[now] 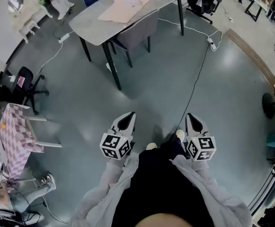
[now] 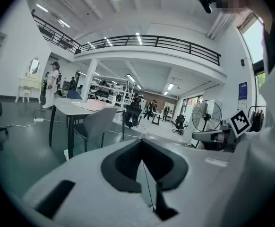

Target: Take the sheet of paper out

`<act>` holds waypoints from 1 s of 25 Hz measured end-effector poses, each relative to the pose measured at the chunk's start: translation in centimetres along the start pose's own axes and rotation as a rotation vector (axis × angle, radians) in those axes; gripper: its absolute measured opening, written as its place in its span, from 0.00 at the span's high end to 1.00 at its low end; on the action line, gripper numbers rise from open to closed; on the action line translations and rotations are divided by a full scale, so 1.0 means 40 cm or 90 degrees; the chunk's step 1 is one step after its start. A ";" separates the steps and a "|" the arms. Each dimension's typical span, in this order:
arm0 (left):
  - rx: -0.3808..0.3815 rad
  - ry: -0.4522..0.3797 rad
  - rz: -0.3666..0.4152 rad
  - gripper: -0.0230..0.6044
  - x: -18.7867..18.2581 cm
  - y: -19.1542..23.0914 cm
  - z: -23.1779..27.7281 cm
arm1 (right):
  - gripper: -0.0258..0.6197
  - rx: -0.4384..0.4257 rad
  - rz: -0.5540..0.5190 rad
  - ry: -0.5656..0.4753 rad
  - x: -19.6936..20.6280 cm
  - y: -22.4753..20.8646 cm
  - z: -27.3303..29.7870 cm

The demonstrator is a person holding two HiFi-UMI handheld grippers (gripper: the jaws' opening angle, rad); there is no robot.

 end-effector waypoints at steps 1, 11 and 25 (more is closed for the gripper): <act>0.000 -0.003 0.002 0.96 -0.002 0.009 -0.002 | 0.95 0.001 0.000 -0.002 -0.002 0.004 0.007; 0.014 -0.017 0.019 0.96 -0.010 0.021 -0.022 | 0.95 0.008 0.000 -0.027 -0.020 0.041 0.029; 0.010 -0.045 0.000 0.55 -0.020 0.027 -0.065 | 0.95 -0.004 -0.029 -0.031 -0.026 0.095 -0.011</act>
Point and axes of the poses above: the fingertips, and each gripper's own axes: z forward along the fingers, y to its left, x out of its underside, the point moved 2 cm from there along -z, backward along the fingers, and after that the axes turned 11 degrees about -x, right-handed, at the moved point
